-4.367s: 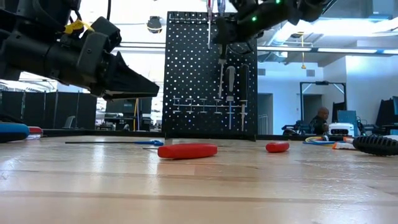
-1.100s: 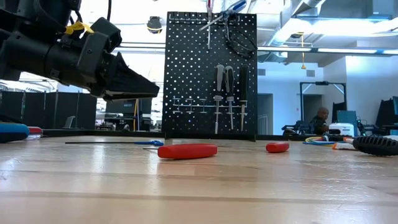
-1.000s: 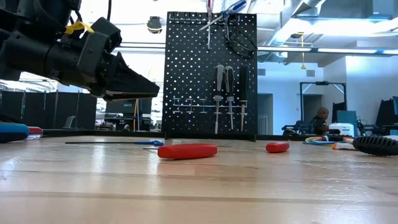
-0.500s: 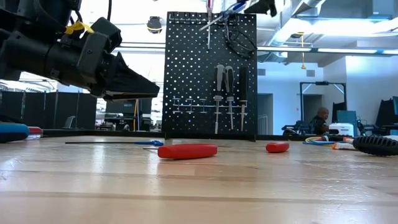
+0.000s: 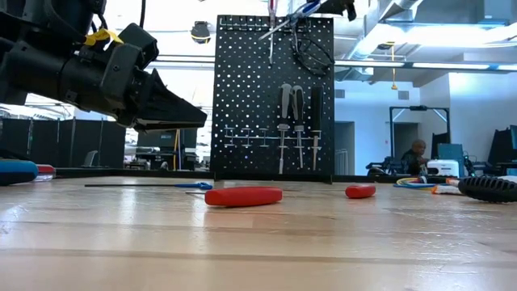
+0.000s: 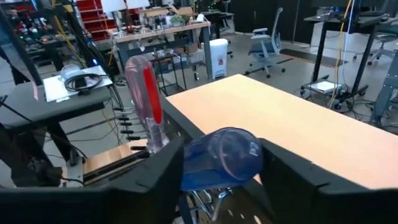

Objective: Hang tools onto peg board
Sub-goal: Adjust transparent blue screwdriver on the pegboard

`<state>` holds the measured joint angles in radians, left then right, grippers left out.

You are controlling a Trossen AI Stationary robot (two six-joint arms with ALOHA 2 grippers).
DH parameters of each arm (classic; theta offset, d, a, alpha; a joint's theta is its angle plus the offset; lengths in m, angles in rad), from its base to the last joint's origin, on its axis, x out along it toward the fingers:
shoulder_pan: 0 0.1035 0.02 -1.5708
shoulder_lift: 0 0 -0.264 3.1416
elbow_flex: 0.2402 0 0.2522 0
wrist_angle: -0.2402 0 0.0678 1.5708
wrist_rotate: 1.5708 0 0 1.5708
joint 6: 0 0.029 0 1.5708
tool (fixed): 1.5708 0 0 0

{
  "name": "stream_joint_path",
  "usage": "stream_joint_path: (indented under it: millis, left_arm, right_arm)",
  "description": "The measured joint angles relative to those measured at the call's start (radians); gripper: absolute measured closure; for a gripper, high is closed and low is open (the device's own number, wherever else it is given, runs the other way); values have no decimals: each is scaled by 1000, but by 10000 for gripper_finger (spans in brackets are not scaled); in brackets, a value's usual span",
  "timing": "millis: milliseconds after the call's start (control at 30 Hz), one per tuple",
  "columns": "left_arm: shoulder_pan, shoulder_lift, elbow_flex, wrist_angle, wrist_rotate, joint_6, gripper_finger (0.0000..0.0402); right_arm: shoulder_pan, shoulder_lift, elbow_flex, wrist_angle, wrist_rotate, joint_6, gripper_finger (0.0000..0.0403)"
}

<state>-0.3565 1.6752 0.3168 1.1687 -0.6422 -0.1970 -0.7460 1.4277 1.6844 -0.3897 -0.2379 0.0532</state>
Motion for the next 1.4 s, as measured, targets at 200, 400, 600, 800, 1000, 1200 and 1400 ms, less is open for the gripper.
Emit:
stream_joint_path:
  millis: [200,400,600,800,1000,1200,1400]
  left_arm:
    - [0,0,0,0,0,-1,274]
    - [0,0,0,0,0,-2,274]
    - [0,0,0,0,0,-2,274]
    - [0,0,0,1,0,-2,274]
    - [0,0,0,3,0,-2,274]
    - [22,0,0,4,0,-15,274]
    - [32,0,0,-1,0,-24,274]
  right_arm:
    - [0,-5,2,18,-9,5,280]
    - [16,-3,16,44,-4,2,282]
    - [37,-1,63,47,1,2,282]
    - [55,1,98,51,3,9,282]
    - [59,2,132,54,5,38,283]
    - [59,8,142,54,5,34,283]
    - [83,35,142,-16,5,-37,283]
